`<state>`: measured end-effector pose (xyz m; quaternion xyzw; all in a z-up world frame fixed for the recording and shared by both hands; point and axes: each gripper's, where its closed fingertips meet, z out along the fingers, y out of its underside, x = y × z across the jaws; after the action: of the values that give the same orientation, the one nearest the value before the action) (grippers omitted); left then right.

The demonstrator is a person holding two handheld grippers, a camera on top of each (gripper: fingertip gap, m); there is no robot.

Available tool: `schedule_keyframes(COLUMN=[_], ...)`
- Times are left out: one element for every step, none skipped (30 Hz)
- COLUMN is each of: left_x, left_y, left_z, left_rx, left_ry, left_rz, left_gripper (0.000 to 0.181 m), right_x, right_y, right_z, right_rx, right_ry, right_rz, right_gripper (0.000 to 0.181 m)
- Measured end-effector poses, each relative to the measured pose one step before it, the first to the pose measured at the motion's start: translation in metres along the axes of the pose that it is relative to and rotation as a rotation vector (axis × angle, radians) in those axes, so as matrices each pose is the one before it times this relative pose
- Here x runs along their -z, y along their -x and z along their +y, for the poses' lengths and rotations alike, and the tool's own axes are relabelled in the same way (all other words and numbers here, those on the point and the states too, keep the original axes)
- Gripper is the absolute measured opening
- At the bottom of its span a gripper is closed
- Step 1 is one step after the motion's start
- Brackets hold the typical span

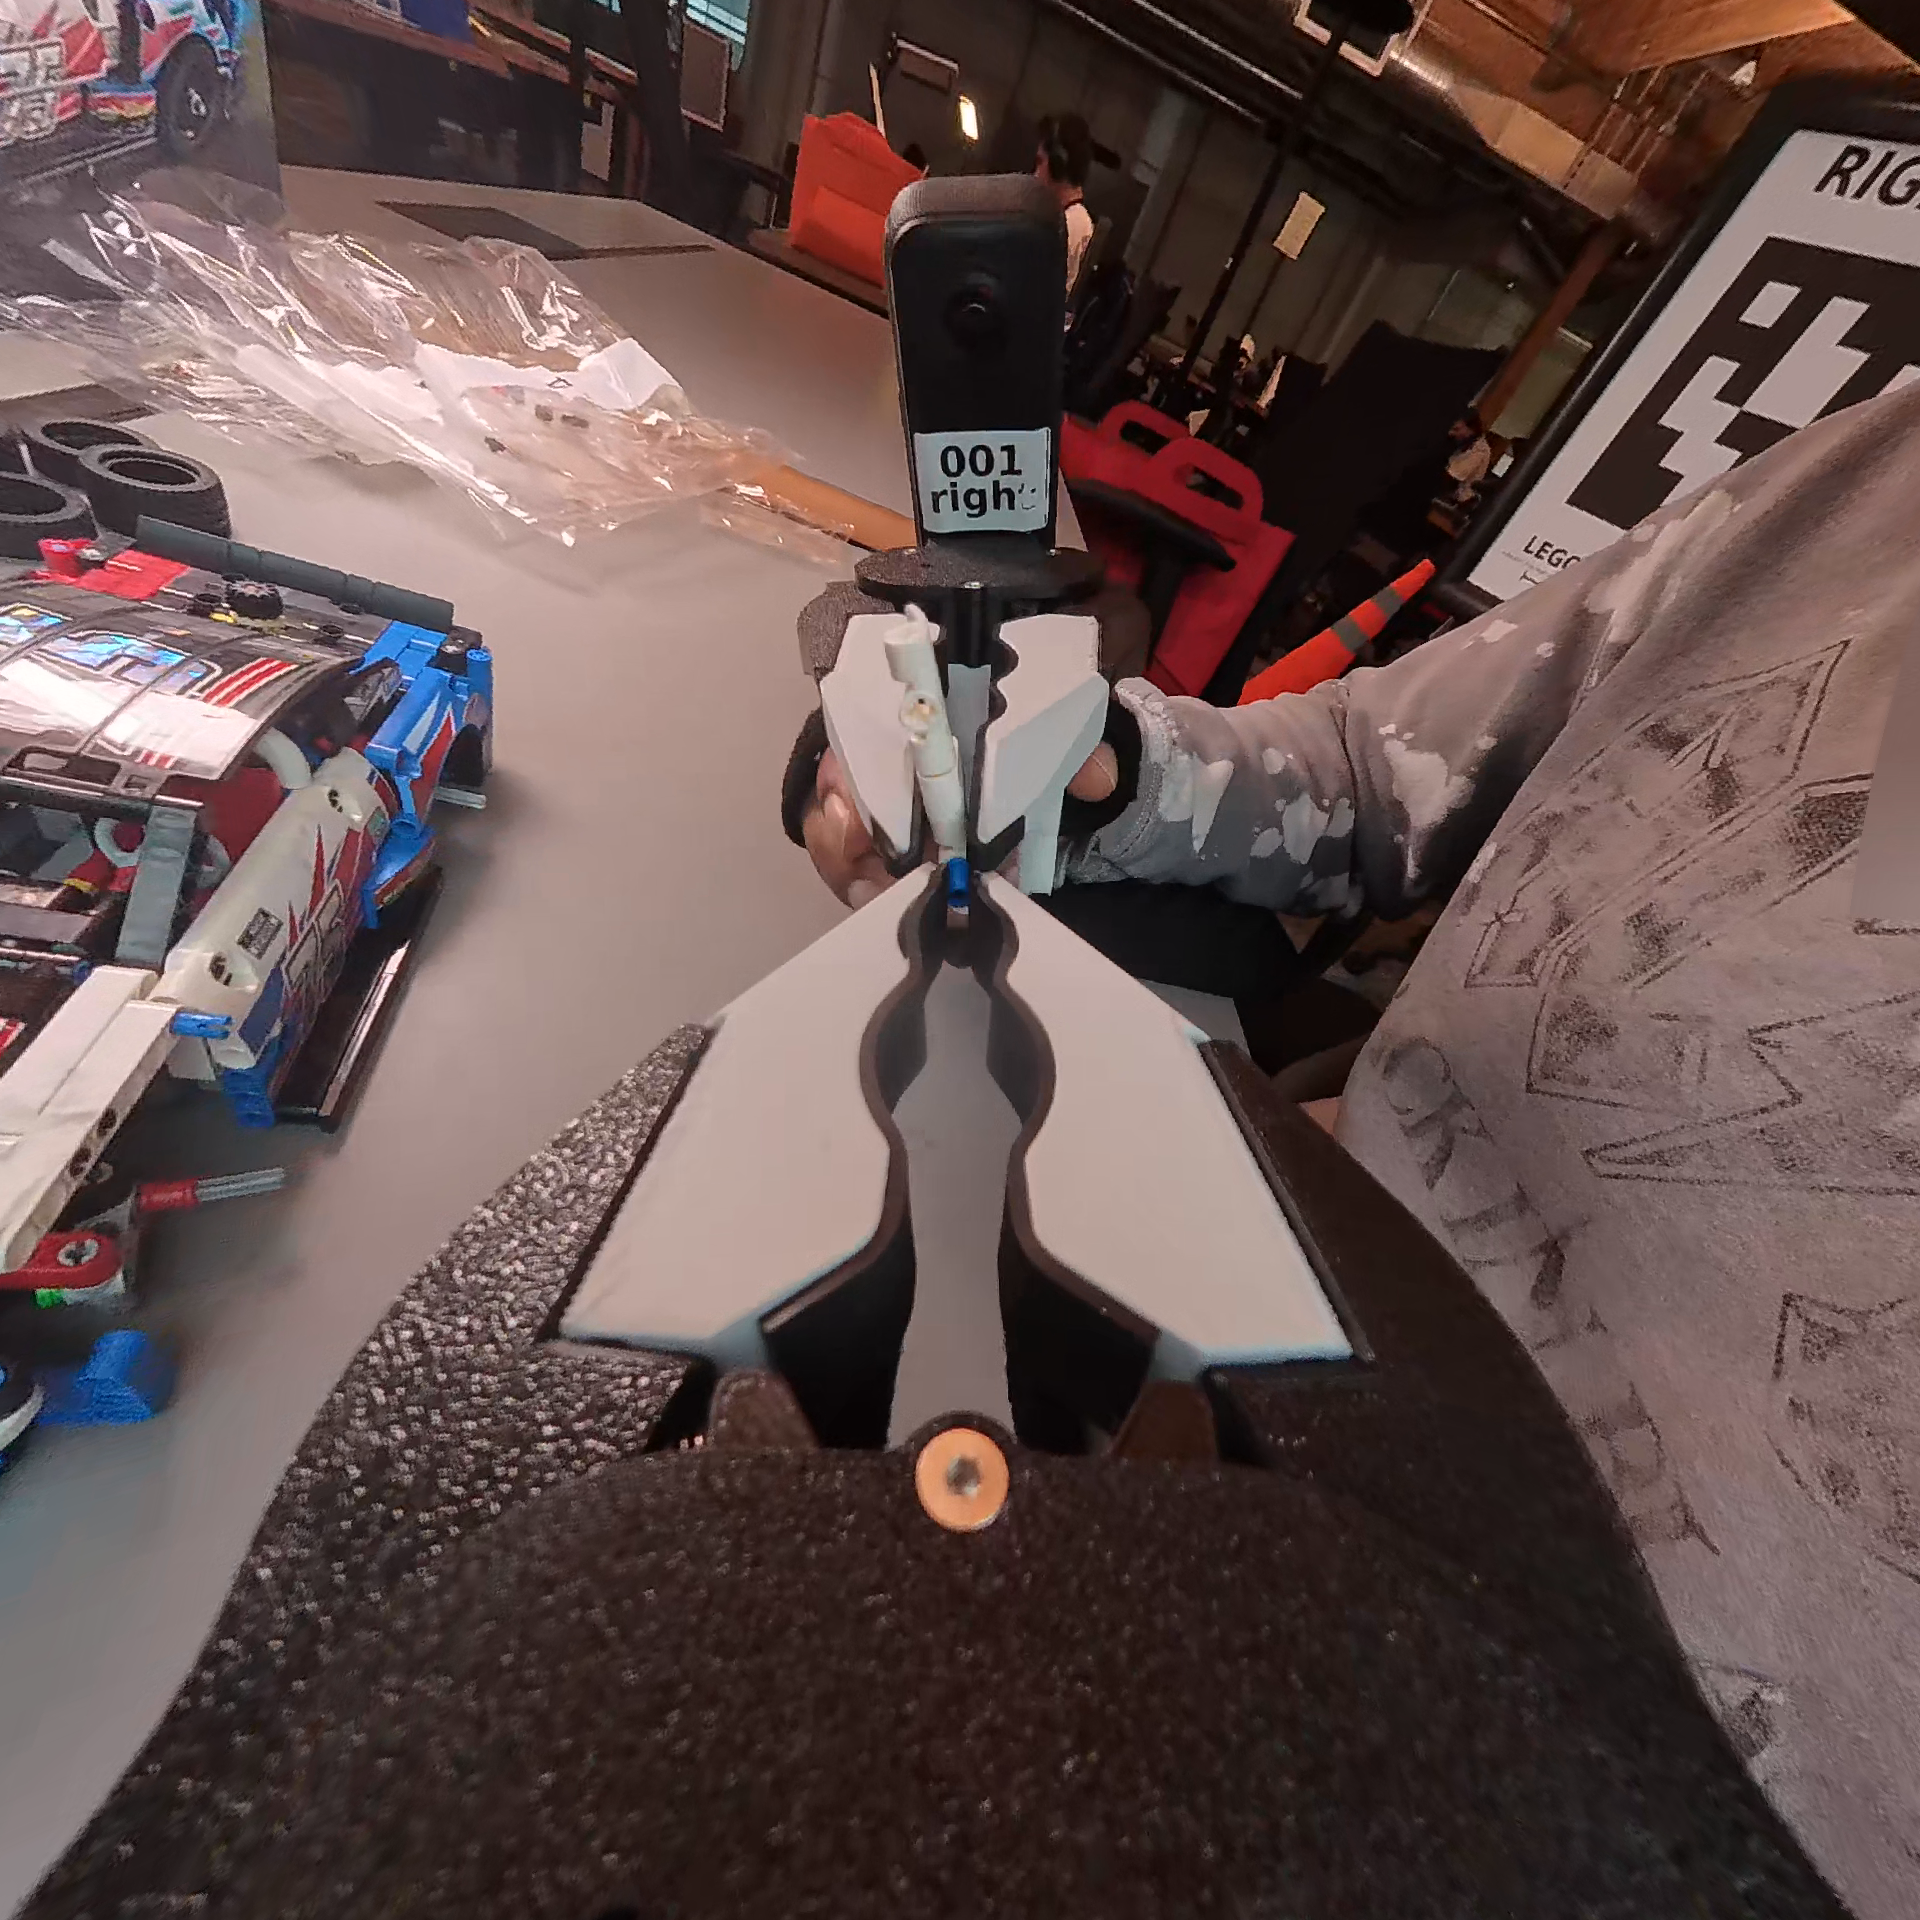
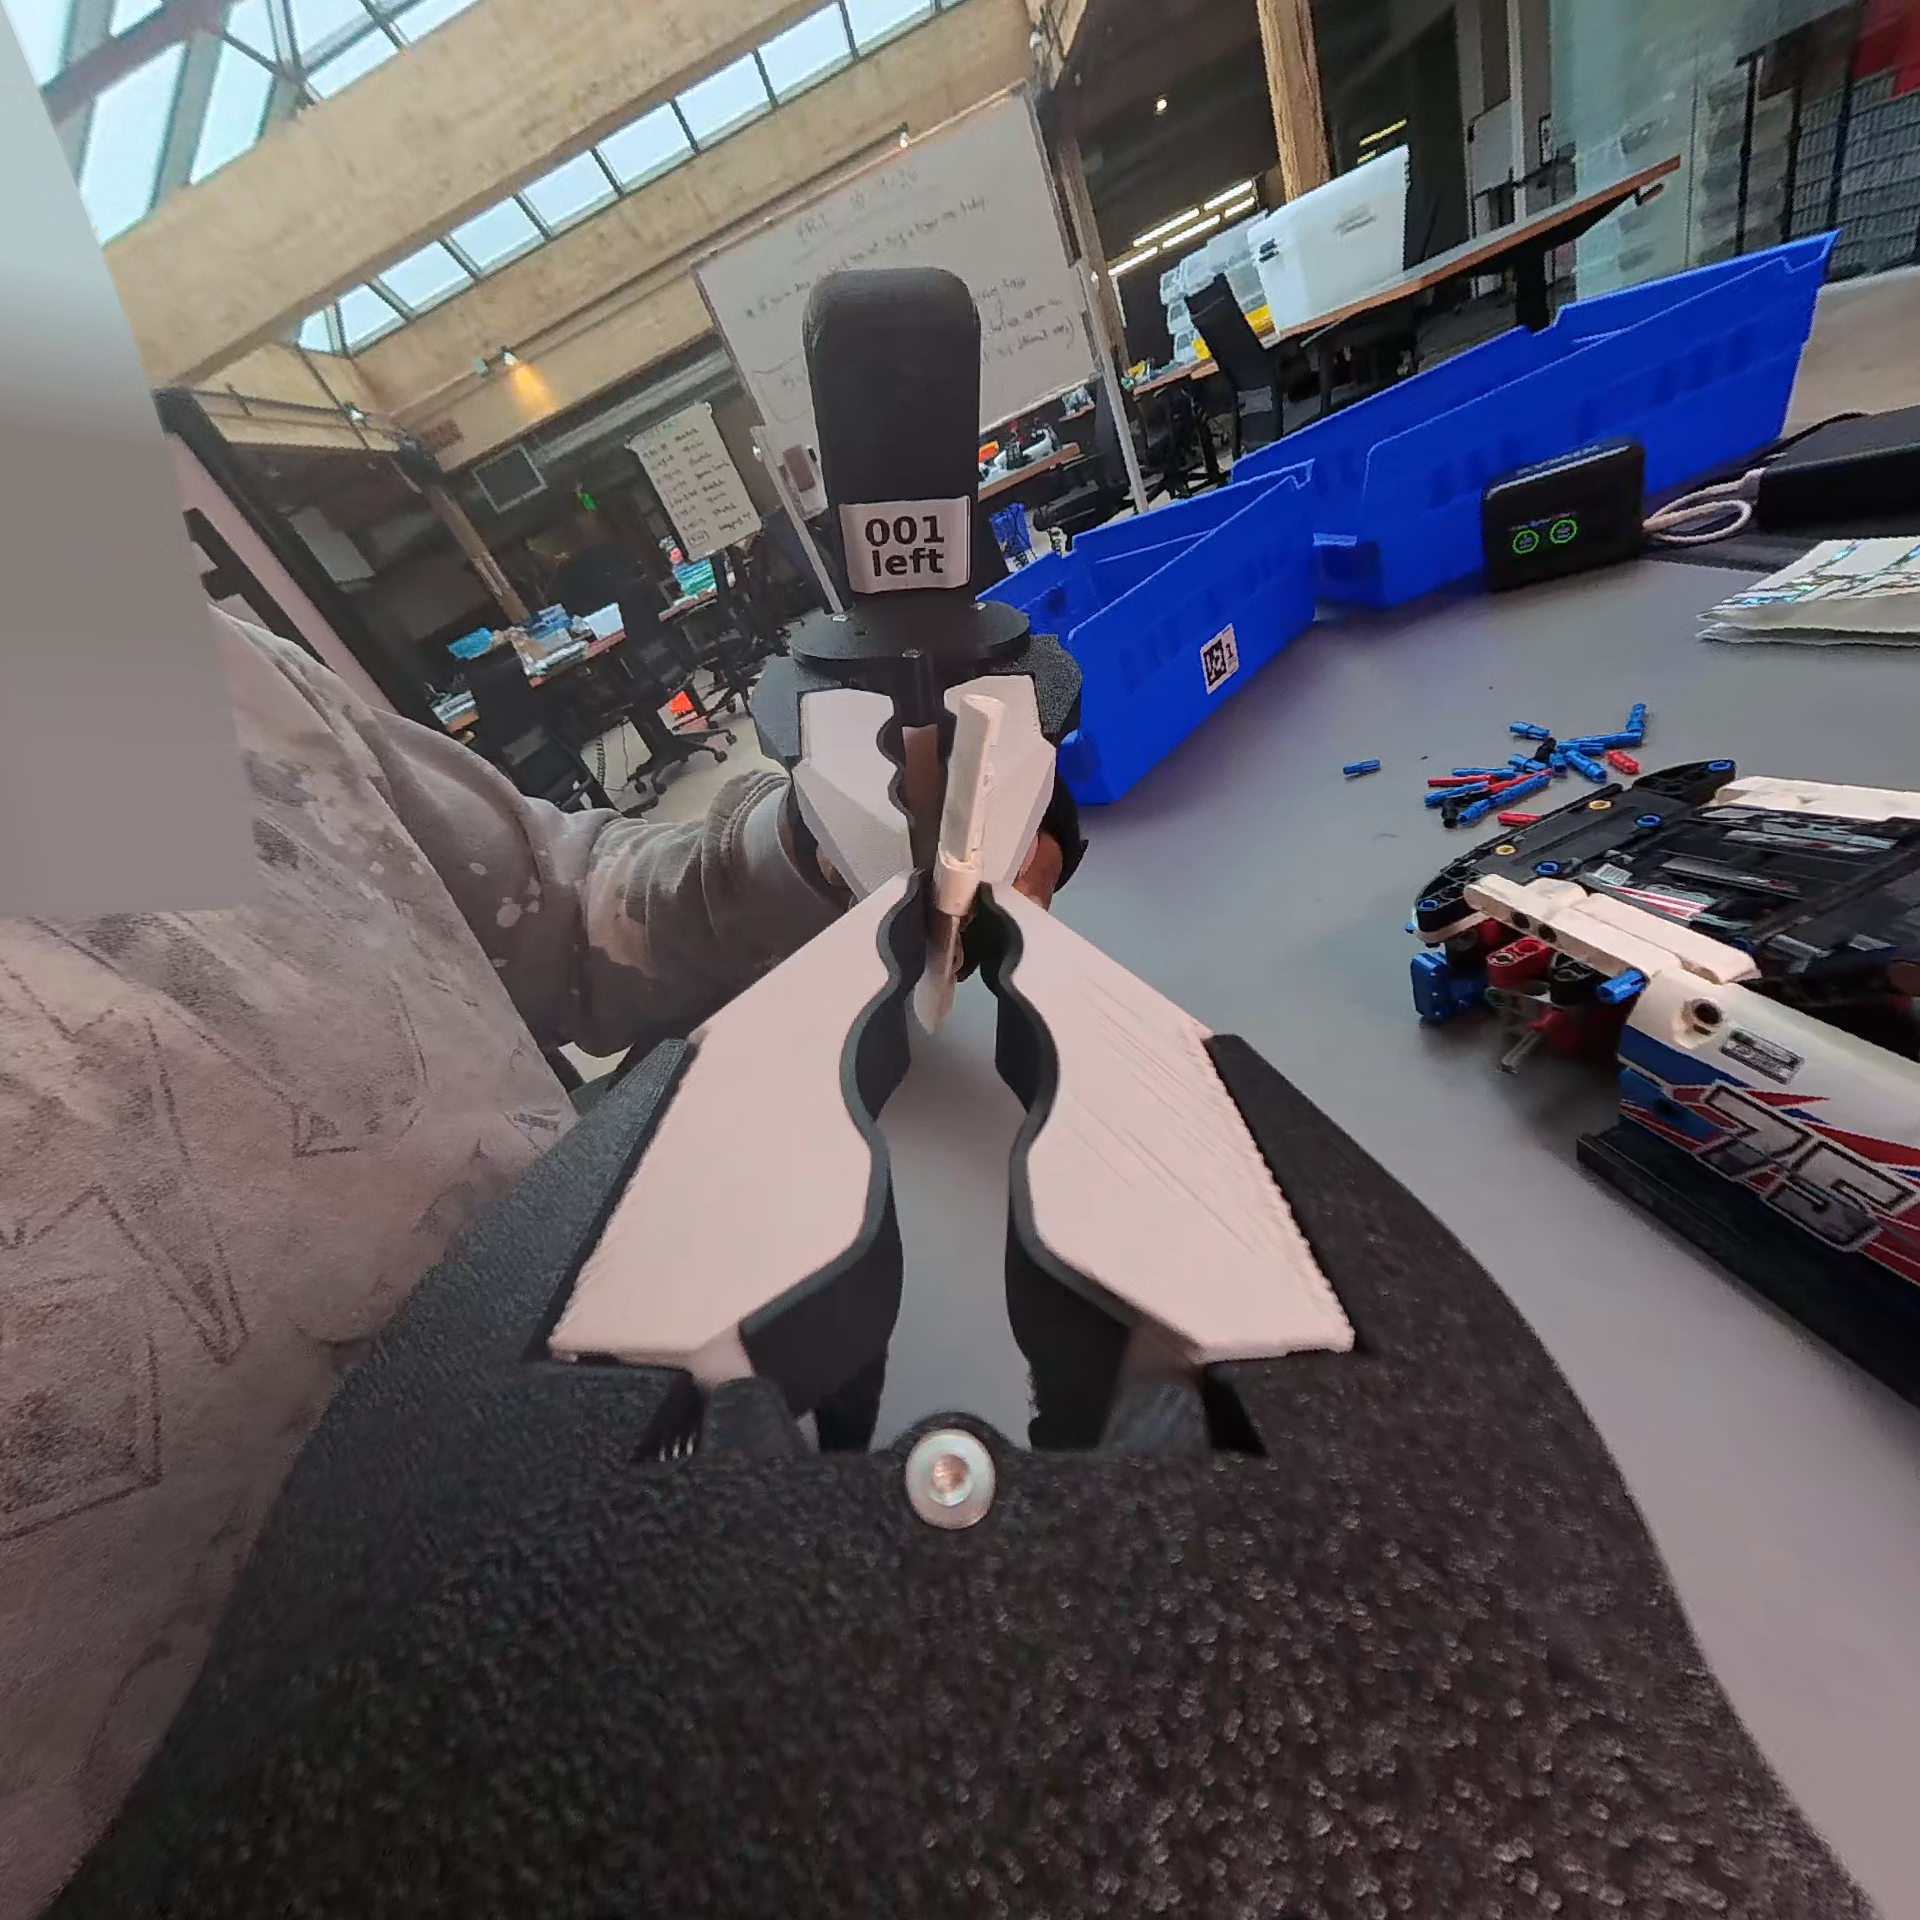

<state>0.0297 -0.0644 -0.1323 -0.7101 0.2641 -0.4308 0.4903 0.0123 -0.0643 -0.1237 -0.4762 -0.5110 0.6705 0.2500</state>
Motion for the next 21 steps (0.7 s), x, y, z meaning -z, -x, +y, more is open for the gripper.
schedule_keyframes(left_x=[-0.00012, 0.00049, 0.00023, -0.00011, 0.00004, 0.0002, 0.00029, 0.0004, 0.00077, 0.0012, 0.00755, 0.01791, 0.01959, 0.01089, 0.00119, -0.00388, -0.0045, -0.00215, 0.00079, 0.00315, 0.00366], left_y=[-0.00066, -0.00087, -0.00055, -0.00087, -0.00075, -0.00062, -0.00098, -0.00078, -0.00009, -0.00017, 0.00338, 0.00815, 0.00868, 0.00629, 0.0027, 0.00397, 0.00839, 0.01189, 0.01436, 0.01782, 0.02181], left_z=[-0.00167, -0.00189, -0.00204, -0.00104, -0.00074, -0.00099, -0.00126, -0.00085, -0.00099, -0.00134, -0.00778, -0.01449, -0.01298, -0.00229, 0.00295, 0.00294, 0.00262, 0.0025, 0.00231, 0.00226, 0.00373], left_rx=[0.005, 0.0005, -0.0042, -0.0054, -0.0058, -0.002, 0.0075, 0.0086, 0.0035, 0.0002, 0.0059, 0.028, 0.0079, -0.0331, -0.0286, -0.0048, 0.0076, 0.0026, -0.0102, -0.0245, -0.0286], left_ry=[-0.0095, -0.0078, -0.0082, -0.0034, -0.0016, -0.0062, -0.0104, -0.0098, -0.0078, -0.0057, -0.0442, -0.0735, -0.0528, 0.0064, 0.0244, 0.0158, 0.0127, 0.0154, 0.0185, 0.0181, 0.0225], left_rz=[-0.002, -0.0005, -0.0034, -0.0005, 0.0, -0.0011, 0.0039, 0.0059, 0.0013, 0.002, -0.0134, -0.0207, -0.0305, -0.0416, -0.0272, -0.0242, -0.0392, -0.0576, -0.0748, -0.0957, -0.1135], left_gripper=[0.001, 0.001, 0.001, 0.0, 0.0, 0.0, 0.0, 0.0, 0.0, 0.0, 0.0, 0.0, 0.0, 0.0, 0.001, 0.001, 0.001, 0.001, 0.001, 0.001, 0.001], right_x=[0.00081, 0.00045, 0.00051, 0.00084, 0.00065, 0.00054, 0.00058, 0.00051, 0.00041, 0.00044, 0.00335, 0.01398, 0.0173, 0.0084, -0.00134, -0.0061, -0.00661, -0.00474, -0.00112, 0.00097, 0.00171], right_y=[0.00086, 0.00103, 0.00115, 0.00088, 0.00118, 0.00084, 0.0011, 0.00119, 0.00019, 0.00059, -0.00007, -0.0069, -0.00888, -0.00385, 0.00302, 0.00712, 0.00321, 0.00383, 0.00455, 0.0009, 0.00058], right_z=[-0.00179, -0.00181, -0.00229, -0.00154, -0.00029, -0.00086, -0.00075, -0.00038, -0.00027, -0.00046, -0.00401, -0.0125, -0.0114, 0.00068, 0.0033, 0.00309, 0.00276, 0.00161, -0.00409, -0.00483, -0.00296], right_rx=[0.0043, -0.0071, -0.0059, -0.0023, -0.0013, -0.0037, -0.0008, 0.0084, 0.0091, 0.0018, 0.0031, -0.0199, 0.0092, 0.0517, 0.0246, -0.0109, -0.0175, -0.0185, -0.0182, -0.0208, -0.0229], right_ry=[-0.01, -0.0136, -0.0176, -0.0113, -0.0032, -0.006, -0.0014, 0.0031, 0.0015, -0.0002, -0.0215, -0.0609, -0.0417, 0.0258, 0.0123, -0.008, -0.0066, 0.0084, -0.0174, -0.0232, -0.0191], right_rz=[-0.0013, -0.0048, -0.0062, -0.0061, -0.0094, -0.0065, -0.0082, -0.006, 0.0014, -0.0044, -0.0017, 0.0231, 0.0414, 0.041, 0.0077, -0.0325, -0.0246, -0.0376, -0.0427, -0.0209, -0.0192], right_gripper=[0.007, 0.006, 0.005, 0.005, 0.005, 0.004, 0.004, 0.004, 0.004, 0.004, 0.004, 0.004, 0.004, 0.005, 0.005, 0.005, 0.005, 0.005, 0.005, 0.005, 0.005])
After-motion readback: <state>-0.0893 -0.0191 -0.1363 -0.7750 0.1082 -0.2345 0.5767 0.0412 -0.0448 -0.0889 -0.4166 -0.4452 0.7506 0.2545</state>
